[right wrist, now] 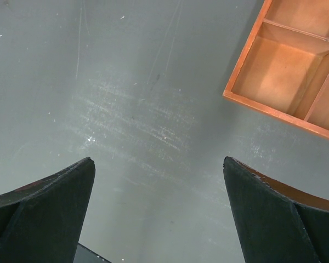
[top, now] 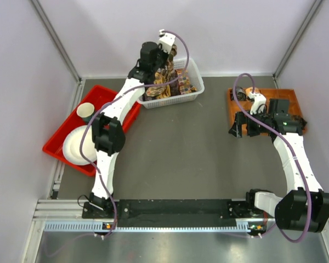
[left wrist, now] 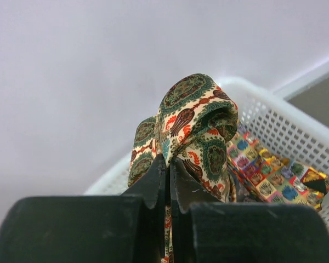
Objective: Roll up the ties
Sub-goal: Pick up the tie from the bin, then place the tie at the center of the board.
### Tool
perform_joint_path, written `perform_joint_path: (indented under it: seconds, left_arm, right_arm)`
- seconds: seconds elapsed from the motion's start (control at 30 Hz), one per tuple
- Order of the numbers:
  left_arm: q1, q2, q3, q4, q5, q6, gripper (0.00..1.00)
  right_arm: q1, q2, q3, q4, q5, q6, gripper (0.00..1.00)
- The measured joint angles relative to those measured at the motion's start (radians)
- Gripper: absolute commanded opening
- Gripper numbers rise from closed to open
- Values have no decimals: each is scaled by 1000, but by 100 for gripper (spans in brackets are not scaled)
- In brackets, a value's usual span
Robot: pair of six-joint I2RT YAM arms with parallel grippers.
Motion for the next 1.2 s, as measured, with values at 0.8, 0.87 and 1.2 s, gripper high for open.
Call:
perform_joint_path:
  seconds: [0.8,0.87,1.2]
  left_arm:
    - [-173,-527,-145,-394,368,-120,0]
    - [-168,-558,-188,-400,409,-131,0]
    - [-163,-594,-482,-491,545,-101,0]
  right_arm:
    - [-71,12,141,-106,-167,-2,99]
    - [-76,12,162,-119,-182,-5,99]
    - [-79,21,169,-166,-245,-48,99]
